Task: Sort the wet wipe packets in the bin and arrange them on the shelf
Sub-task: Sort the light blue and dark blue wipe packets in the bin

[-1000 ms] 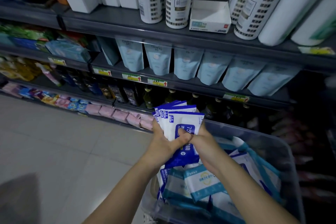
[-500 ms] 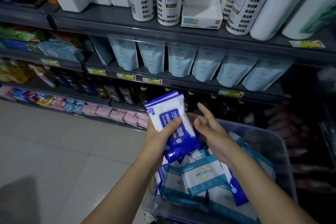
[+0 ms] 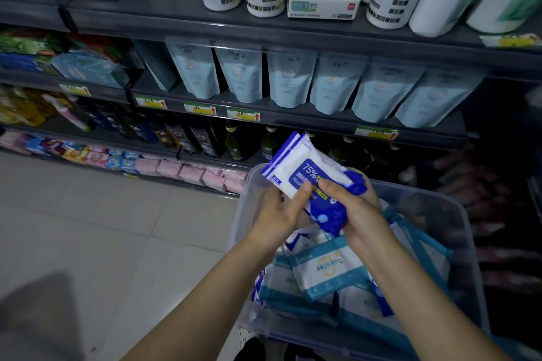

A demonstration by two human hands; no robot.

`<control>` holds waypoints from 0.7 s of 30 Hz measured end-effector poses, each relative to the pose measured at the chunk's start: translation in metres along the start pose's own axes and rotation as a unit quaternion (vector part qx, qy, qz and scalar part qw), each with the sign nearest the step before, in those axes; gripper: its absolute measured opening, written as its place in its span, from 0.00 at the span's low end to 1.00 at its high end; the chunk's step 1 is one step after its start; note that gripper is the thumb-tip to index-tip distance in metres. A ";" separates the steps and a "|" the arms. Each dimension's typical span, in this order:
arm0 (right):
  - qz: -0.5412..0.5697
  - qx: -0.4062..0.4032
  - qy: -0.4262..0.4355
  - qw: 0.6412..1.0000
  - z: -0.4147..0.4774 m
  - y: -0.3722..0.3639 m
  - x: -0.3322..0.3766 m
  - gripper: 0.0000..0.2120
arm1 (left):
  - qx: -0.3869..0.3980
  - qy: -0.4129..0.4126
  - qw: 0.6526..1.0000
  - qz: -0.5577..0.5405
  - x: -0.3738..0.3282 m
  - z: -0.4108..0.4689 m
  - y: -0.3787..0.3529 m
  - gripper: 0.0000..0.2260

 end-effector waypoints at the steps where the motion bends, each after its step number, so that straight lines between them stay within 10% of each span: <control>1: -0.018 -0.020 0.005 1.000 0.007 0.008 0.001 0.27 | -0.013 -0.042 0.996 0.074 0.003 0.001 0.009 0.15; 7: -0.166 -0.072 -0.015 0.983 0.038 0.032 -0.016 0.28 | -0.227 -0.156 0.879 0.389 0.027 0.019 0.098 0.19; 10: -0.232 -0.039 0.007 0.972 0.038 0.010 -0.021 0.27 | -0.158 -0.047 0.897 0.409 0.045 0.028 0.107 0.19; 15: -0.349 -0.005 0.024 0.937 0.032 -0.002 -0.052 0.23 | -0.128 -0.090 0.909 0.385 0.040 0.029 0.103 0.11; 21: -0.256 -0.059 -0.106 0.959 0.070 -0.014 -0.087 0.21 | -0.121 -0.085 0.910 0.387 0.043 0.033 0.105 0.12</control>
Point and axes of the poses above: each hand's wrist, its own z-axis towards the middle knuckle, its own y-axis out of the back of the hand, x = y × z, the point moved 5 cm from there along z, towards the middle knuckle, and after that the axes turned 14 degrees about -x, right-handed, at the moved point
